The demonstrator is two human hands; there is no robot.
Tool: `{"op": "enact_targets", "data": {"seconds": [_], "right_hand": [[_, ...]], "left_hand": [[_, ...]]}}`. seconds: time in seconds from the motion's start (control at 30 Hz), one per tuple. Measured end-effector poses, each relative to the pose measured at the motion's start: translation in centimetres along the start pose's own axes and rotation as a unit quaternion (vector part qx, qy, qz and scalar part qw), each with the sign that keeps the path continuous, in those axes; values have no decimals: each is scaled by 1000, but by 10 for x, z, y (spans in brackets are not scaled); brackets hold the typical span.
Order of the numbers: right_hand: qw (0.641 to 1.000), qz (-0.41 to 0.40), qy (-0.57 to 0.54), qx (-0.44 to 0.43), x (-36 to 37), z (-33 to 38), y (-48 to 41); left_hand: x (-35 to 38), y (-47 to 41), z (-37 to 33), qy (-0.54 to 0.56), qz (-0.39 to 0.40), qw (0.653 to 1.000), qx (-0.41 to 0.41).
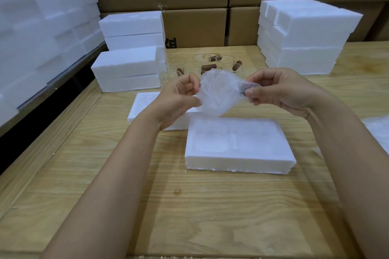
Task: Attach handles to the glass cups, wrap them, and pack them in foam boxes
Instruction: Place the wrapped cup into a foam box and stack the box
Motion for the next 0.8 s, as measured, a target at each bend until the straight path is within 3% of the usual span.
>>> {"op": "enact_targets", "data": {"seconds": [0.33, 0.5, 0.8], "right_hand": [[997, 38, 66, 29, 6, 5, 13], [993, 62, 90, 33, 15, -2, 26], [992, 68, 107, 26, 27, -17, 37]], "left_hand": [[12, 11, -10, -32, 59, 991, -112], [21, 21, -14, -218, 116, 960, -133], [29, 24, -10, -327, 143, 924, -139]]}}
Point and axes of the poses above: each hand's wrist, its own y-axis away from the middle knuckle, its own x-axis out of the palm, z = x × y, the point moved 8 cm from there along -y, towards the middle knuckle, and after that the axes turned 15 degrees about y, right-handed, at the moved point
